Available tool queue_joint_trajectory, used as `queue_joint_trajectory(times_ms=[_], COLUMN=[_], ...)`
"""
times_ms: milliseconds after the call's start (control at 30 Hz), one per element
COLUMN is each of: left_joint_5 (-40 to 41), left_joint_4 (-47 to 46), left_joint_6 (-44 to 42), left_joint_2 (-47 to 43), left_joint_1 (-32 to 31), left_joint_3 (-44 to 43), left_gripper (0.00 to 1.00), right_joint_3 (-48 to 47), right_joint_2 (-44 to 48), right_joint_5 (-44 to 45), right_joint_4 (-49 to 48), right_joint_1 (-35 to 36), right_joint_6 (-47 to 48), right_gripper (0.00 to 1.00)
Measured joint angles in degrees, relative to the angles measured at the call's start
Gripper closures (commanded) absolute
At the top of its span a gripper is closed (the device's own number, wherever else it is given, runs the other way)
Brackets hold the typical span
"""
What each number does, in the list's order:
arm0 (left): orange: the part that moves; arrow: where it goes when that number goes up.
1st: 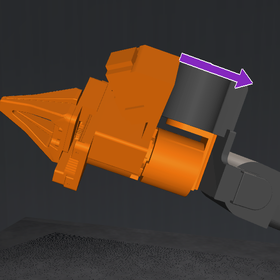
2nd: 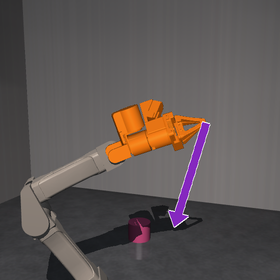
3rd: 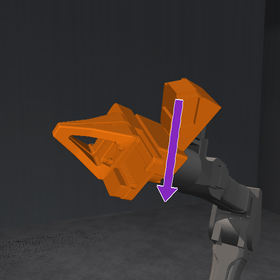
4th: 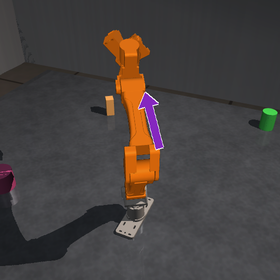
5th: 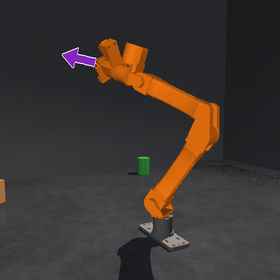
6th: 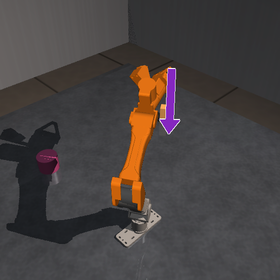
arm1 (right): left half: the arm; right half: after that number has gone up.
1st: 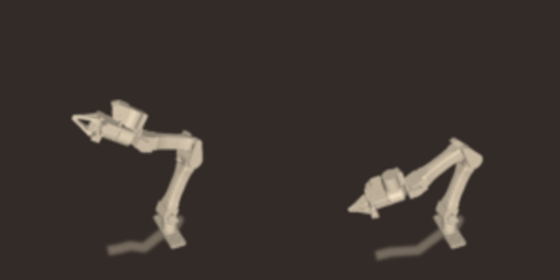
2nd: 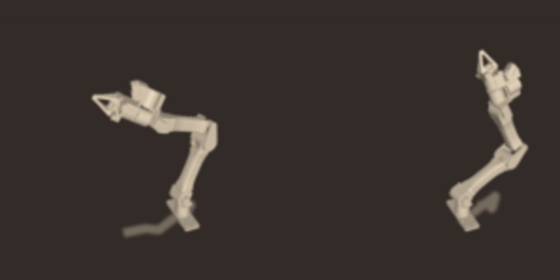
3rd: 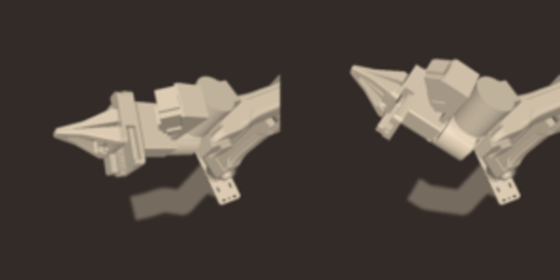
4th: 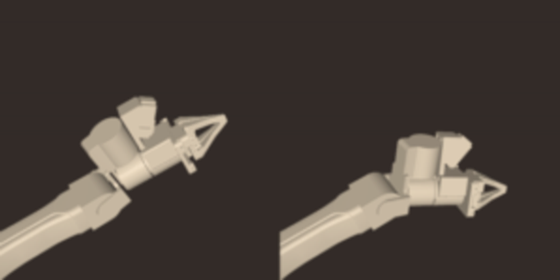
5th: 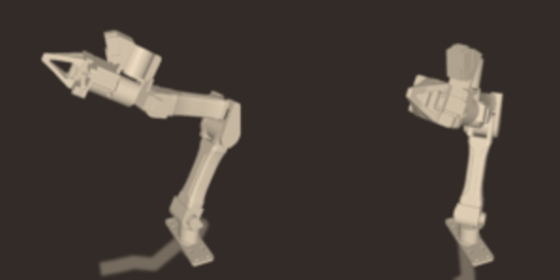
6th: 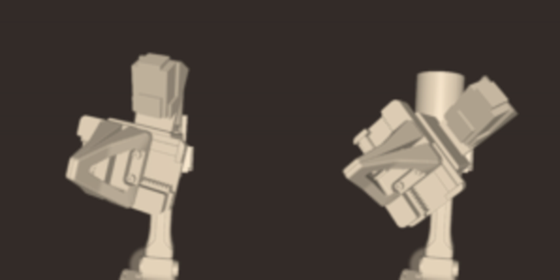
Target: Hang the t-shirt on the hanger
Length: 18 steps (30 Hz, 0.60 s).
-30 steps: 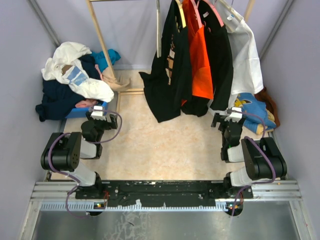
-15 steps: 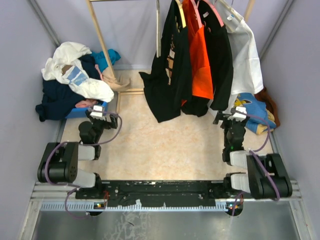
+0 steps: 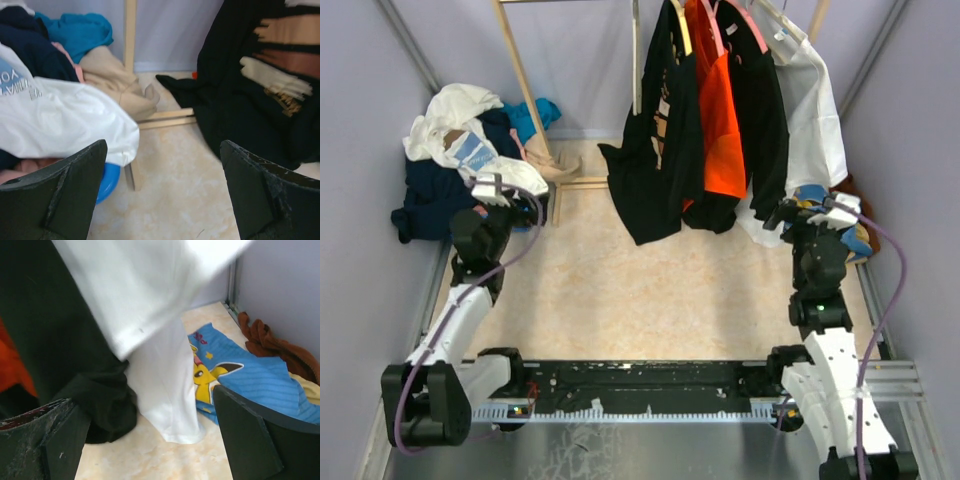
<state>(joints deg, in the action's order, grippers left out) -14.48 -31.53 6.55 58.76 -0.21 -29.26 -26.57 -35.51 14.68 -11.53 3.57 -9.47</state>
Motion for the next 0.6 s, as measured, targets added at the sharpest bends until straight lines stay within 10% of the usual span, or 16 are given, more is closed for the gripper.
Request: queue_joint_trajectory(times_ms=[600], left_joint_5=[8.41], left_joint_4=[40.76], left_joint_6=[16.61], left_joint_2=[2.10], left_joint_1=[-0.02], left_joint_3=[-38.77], left_gripper=[0.01], right_joint_3=[-27.30], right_joint_2=[5.14], right_joint_5=[-20.00], right_joint_4=[41.92], right_joint_1=[0.00], right_joint_6=[-16.63], right_gripper=[0.01])
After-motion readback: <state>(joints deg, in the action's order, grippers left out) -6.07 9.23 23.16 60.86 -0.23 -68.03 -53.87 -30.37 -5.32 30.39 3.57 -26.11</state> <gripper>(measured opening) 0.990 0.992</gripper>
